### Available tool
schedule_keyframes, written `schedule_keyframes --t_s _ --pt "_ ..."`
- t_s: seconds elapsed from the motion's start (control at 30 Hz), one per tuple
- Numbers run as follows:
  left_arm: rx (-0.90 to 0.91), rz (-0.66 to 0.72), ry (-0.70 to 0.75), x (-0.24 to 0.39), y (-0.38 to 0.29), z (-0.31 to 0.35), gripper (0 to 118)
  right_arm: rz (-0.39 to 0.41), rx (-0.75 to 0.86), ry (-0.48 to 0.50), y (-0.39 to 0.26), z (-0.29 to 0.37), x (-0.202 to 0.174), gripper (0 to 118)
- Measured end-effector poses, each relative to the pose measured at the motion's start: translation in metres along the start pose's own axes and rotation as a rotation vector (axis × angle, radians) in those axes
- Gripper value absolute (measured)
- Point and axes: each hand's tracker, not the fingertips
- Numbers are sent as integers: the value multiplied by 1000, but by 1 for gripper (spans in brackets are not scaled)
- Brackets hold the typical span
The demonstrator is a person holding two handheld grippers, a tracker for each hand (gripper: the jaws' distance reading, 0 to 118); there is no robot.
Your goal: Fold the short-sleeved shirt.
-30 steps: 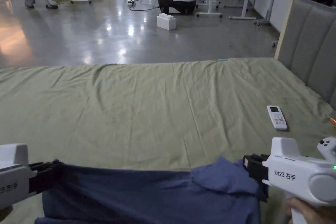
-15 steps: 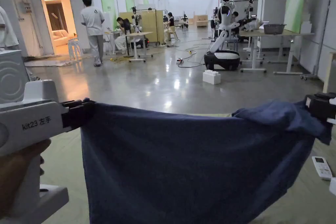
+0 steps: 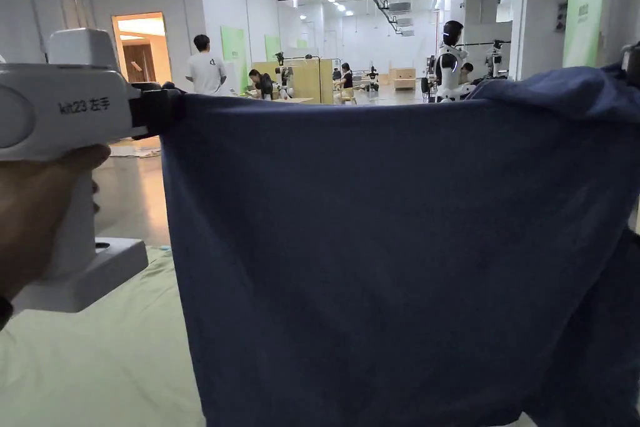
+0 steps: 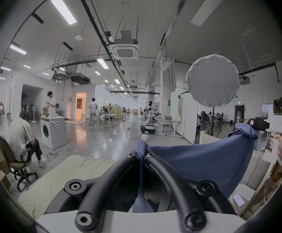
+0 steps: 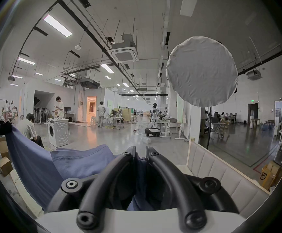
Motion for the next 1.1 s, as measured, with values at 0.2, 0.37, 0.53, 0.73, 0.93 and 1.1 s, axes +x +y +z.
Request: schedule_keyframes --t_s 0.2,0.37,0.53,0.73,0.93,1.1 --pt "31 34 -19 2 4 -11 5 12 -1 -42 -7 -4 2 11" --pt "50 14 6 8 -2 -19 5 6 -32 -47 -18 -19 5 11" --pt "36 20 19 7 -10 -37 5 7 -50 -44 -29 -42 2 11" --pt "0 56 19 -2 -22 -77 5 9 -59 -39 -45 -83 -4 11" --pt "-36 16 59 -6 -40 -130 5 14 -61 -25 -64 -137 -11 11" --pt "-59 60 109 -9 -61 -177 5 34 -78 -34 -83 -186 -25 11"
